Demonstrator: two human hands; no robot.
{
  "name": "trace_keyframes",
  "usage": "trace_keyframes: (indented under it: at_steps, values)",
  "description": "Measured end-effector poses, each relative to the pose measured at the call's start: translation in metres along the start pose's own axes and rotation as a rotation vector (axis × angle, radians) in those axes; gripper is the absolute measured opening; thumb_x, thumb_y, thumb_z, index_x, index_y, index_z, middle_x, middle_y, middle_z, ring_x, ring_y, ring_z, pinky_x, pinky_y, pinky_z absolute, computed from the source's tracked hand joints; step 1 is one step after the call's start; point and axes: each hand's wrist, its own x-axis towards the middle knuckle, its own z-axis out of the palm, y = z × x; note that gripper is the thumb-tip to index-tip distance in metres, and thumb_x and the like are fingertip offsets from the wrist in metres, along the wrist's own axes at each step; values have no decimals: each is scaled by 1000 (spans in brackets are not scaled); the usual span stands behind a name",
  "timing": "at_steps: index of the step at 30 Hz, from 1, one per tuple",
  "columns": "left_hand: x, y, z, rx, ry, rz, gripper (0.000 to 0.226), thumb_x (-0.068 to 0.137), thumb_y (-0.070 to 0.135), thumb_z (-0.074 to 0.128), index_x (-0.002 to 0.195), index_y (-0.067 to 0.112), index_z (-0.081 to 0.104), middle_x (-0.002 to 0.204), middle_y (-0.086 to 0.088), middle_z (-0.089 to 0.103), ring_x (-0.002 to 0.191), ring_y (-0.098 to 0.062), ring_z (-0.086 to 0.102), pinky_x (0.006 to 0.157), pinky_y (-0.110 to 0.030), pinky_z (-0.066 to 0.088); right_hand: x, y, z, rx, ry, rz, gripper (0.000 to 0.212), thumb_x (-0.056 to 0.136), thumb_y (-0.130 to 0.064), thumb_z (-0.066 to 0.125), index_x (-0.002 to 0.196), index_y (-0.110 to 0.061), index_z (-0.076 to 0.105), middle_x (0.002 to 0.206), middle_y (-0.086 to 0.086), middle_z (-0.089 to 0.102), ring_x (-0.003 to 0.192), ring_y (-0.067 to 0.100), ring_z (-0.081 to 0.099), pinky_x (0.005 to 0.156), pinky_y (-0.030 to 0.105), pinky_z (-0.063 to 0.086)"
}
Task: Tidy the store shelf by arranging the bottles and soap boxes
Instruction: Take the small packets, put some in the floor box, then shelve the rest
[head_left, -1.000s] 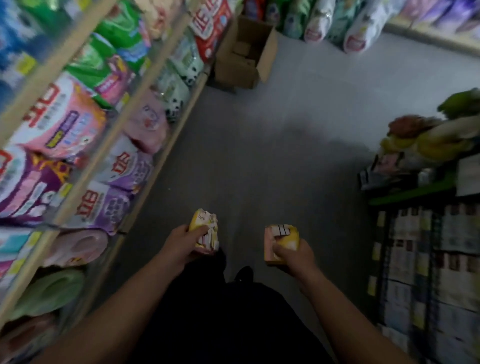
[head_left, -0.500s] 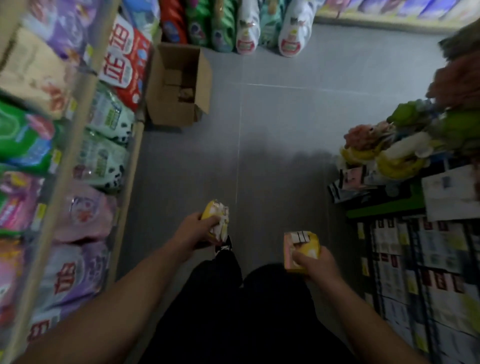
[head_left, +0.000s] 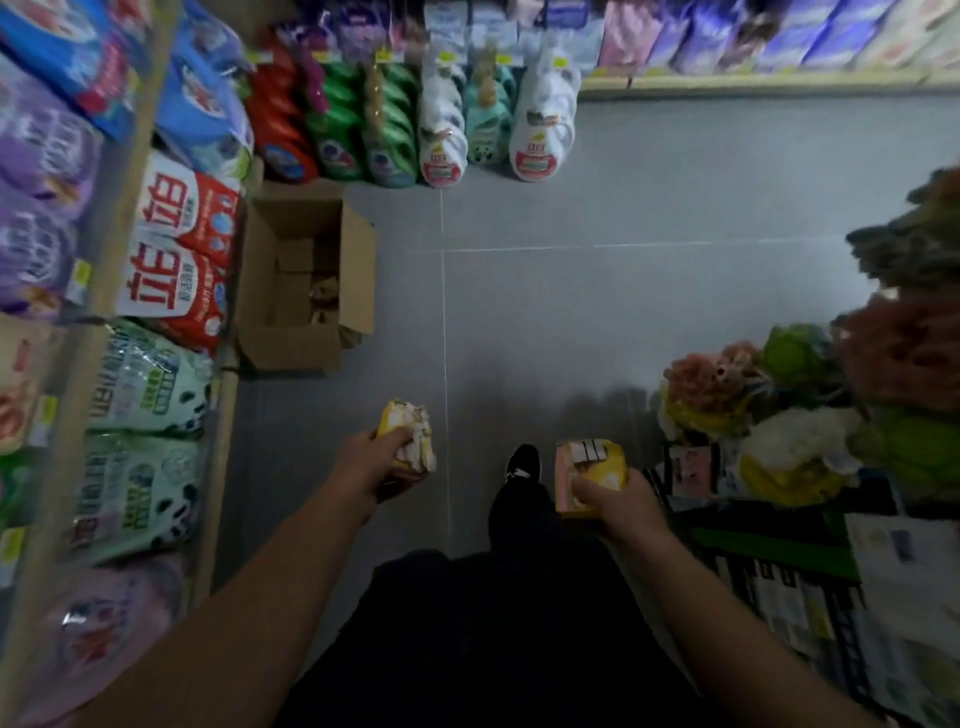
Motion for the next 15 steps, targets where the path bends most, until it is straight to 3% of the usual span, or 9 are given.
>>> trace_keyframes:
  at_steps: [4,9,12,15]
  values:
    - [29,65,23,25,34,26,28,87,23,69,109,5,63,105,-21,68,96,-38,67,90,-57,53,48,-99,-5,-92,-67,-89,33,79,-19,79,100,-10,55,97,13,62,88,31,65,78,52,59]
    - [60,121,41,-53,19,32,20,87,21,69,103,10,65,94,-15,71,85,-33,70,80,-51,58,99,-201,19,-305,-158,-174,20,78,-18,78,89,-16,62,84,5,66,72,17,65,54,27,56]
    - [92,151,44,-161,40,-17,20,86,20,69,102,7,67,94,-20,72,83,-39,71,78,-55,58,132,-257,45,-371,-217,-159,27,77,-18,78,98,-14,61,92,10,68,83,25,68,69,43,62]
    - [131,193,40,-252,27,-20,23,87,20,69,103,4,67,90,-19,73,75,-37,72,68,-45,61,165,-318,78,-403,-244,-186,34,75,-19,79,103,-14,60,97,11,67,89,28,68,74,49,61]
